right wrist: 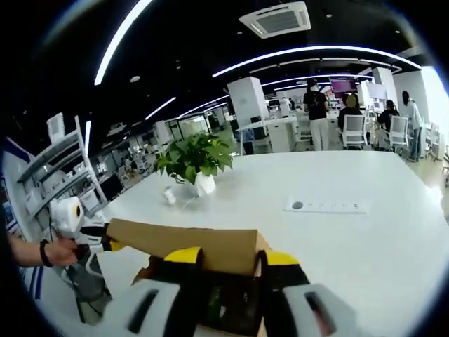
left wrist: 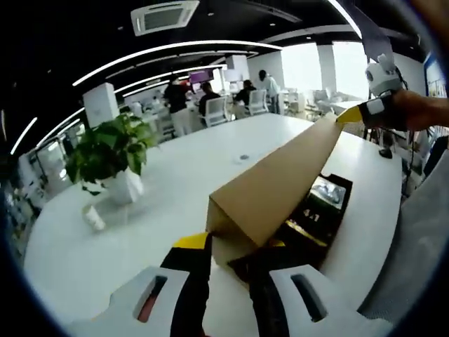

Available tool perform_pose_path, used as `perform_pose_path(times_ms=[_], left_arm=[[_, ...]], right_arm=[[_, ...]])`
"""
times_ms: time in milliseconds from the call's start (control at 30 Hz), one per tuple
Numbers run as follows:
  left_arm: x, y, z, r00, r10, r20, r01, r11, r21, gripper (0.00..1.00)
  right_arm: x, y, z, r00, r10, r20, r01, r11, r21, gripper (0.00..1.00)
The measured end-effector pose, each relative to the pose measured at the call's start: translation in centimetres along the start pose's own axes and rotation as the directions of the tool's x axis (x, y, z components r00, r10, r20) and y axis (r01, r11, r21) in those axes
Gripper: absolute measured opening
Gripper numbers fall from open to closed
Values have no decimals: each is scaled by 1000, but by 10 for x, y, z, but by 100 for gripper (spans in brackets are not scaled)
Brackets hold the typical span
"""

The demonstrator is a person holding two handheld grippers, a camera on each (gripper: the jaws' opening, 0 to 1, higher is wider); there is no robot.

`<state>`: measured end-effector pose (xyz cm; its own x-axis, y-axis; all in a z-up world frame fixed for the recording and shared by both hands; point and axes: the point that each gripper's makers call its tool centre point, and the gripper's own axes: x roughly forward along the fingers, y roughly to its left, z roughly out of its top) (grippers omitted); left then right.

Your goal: Operate the shoe box by opening the lid, removing the specified soft item, and placing it in the target area until the item is outside and the box remains undamaged.

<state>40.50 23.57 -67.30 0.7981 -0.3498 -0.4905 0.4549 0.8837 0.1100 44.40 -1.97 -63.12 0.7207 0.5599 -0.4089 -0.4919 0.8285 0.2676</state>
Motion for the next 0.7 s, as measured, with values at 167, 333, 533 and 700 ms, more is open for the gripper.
perform_pose_path(times_ms=[167, 333, 533, 700], left_arm=[[2, 5, 4, 1000, 24, 5, -24, 999, -30, 14], [3, 7, 4, 1000, 28, 2, -28, 999, -32, 13], [4, 10, 6, 999, 33, 0, -33, 997, -68, 12], [6, 11, 6, 999, 34, -2, -34, 997, -67, 12]], right_arm=[[1, 3, 4, 1000, -1, 6, 1, 1000, -6, 29], [1, 4, 6, 1000, 1, 9, 0, 1000, -17, 29], [-2, 6, 6, 1000, 10, 8, -9, 999, -34, 29], [-5, 6, 7, 1000, 21, 7, -21, 998, -51, 28]])
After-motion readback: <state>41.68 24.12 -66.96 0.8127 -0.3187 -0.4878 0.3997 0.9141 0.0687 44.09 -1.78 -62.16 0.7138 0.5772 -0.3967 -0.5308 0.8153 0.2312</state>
